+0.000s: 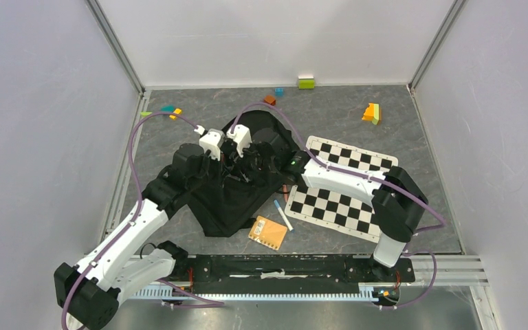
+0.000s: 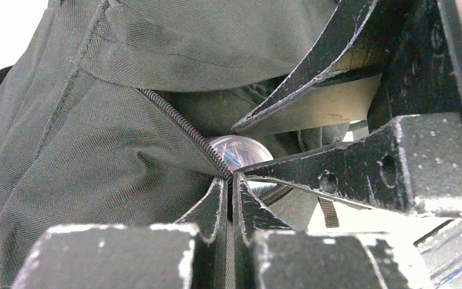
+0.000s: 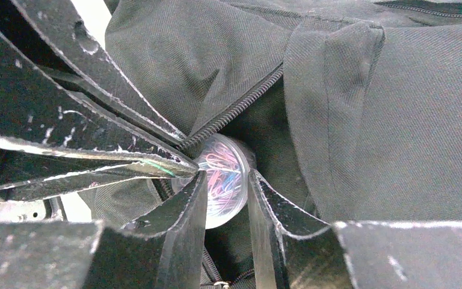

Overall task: Pack the student bag
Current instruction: Place the stationery in the student bag.

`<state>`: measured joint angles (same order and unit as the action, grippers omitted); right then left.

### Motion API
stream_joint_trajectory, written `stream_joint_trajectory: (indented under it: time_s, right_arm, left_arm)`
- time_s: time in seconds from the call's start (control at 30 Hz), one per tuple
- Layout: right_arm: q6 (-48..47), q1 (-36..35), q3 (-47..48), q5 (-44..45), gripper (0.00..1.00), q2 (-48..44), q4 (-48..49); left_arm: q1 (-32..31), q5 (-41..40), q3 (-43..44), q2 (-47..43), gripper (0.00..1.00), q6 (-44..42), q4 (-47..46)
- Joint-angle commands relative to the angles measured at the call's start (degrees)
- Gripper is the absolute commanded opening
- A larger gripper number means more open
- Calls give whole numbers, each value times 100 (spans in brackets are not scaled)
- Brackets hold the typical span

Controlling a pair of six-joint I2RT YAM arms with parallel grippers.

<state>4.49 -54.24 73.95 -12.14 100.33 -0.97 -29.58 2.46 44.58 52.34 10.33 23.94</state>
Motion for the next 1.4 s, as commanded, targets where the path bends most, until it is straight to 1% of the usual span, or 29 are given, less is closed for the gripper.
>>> stream_joint_trajectory:
  time_s: [0.0, 0.07, 0.17, 0.23, 0.27, 0.33, 0.4, 0.53, 0.73, 0.83, 0.93, 1.07, 1.17, 1.37]
  right_arm:
    - [238, -188, -215, -851, 36, -87, 50]
    - [320, -116, -340, -862, 44, -238, 53]
    - [477, 26, -591, -804, 54, -550, 378]
    - [524, 124, -688, -733, 65, -719, 448]
    - [526, 158, -711, -703, 73, -771, 451]
    - [525, 214, -708, -610, 75, -827, 403]
    - [579, 309, -714, -511, 73, -819, 353]
    - [752, 465, -762, -461, 59, -790, 427]
    - [796, 486, -529, -304, 44, -486, 244]
    - [841, 474, -465, -506, 41, -301, 291]
    - [922, 469, -334, -984, 40, -29, 353]
    - [1104, 420, -316, -1571, 39, 177, 667]
    - [1245, 321, -241, -2034, 37, 374, 855]
    - [1392, 221, -413, -2510, 34, 452, 1277]
  left_arm:
    - [-71, 433, 76, -152, 2, -180, -601]
    - [-73, 401, 69, -154, 2, -180, -584]
    - [-69, 358, 69, -171, 2, -180, -575]
    - [-67, 354, 73, -185, 2, -180, -575]
    - [-68, 349, 72, -182, 2, -186, -575]
    - [-73, 343, 69, -182, 2, -189, -569]
    - [-73, 348, 70, -185, 2, -189, -567]
    - [-73, 335, 61, -191, 2, -198, -563]
    - [-72, 356, 73, -183, 2, -198, -558]
    - [-74, 343, 71, -190, 2, -198, -565]
    - [-77, 360, 69, -173, 2, -202, -566]
    - [-74, 361, 69, -171, 2, -201, -565]
    - [-73, 361, 69, -159, 2, -198, -571]
    - [-74, 372, 69, -132, 2, -199, -566]
